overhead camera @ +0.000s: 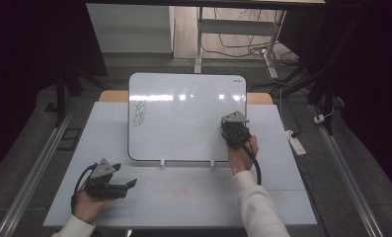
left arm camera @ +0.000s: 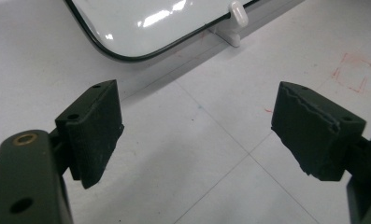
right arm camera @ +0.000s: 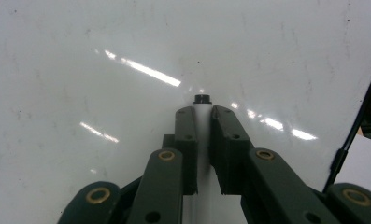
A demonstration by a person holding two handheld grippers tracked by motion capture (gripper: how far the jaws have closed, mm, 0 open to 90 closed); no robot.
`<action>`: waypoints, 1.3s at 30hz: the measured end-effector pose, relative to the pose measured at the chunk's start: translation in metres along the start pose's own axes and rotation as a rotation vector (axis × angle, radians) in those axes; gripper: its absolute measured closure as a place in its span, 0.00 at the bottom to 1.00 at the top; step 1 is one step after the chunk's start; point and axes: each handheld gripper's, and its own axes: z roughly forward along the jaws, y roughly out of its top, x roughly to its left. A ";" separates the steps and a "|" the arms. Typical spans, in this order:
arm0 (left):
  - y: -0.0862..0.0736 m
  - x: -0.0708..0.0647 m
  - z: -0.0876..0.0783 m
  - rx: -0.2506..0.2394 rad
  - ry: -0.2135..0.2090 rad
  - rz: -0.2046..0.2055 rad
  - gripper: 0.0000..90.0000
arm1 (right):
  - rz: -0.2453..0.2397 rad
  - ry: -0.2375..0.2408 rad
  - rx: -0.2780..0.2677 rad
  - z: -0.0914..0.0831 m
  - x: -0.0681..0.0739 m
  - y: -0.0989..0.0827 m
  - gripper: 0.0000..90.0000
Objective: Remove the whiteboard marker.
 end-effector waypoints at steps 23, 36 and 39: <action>-0.002 0.002 -0.001 -0.010 0.017 -0.024 0.19 | -0.026 0.103 -0.234 -0.055 -0.010 -0.008 0.90; 0.003 0.000 -0.002 -0.024 -0.022 -0.062 0.21 | -0.007 0.240 -0.289 -0.074 -0.006 -0.014 0.90; 0.009 -0.004 -0.001 -0.039 -0.041 -0.068 0.21 | -0.016 0.282 -0.297 -0.076 0.000 -0.015 0.90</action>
